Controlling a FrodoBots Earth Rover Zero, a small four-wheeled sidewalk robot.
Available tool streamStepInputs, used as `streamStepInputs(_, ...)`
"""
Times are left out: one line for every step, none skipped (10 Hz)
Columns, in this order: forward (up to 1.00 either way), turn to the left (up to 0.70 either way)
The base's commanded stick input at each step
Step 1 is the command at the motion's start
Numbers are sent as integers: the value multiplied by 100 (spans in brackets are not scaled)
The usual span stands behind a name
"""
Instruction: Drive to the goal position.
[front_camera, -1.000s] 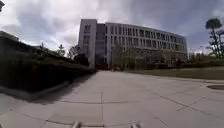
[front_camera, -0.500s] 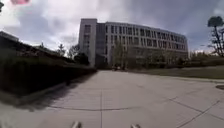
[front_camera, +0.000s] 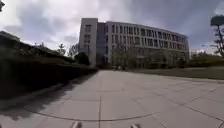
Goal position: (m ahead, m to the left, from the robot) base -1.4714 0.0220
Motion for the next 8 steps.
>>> streamStepInputs(70, 0)
streamStepInputs(70, 0)
streamStepInputs(70, 0)
streamStepInputs(70, 0)
streamStepInputs(70, 0)
streamStepInputs(70, 0)
streamStepInputs(70, 0)
streamStepInputs(70, 0)
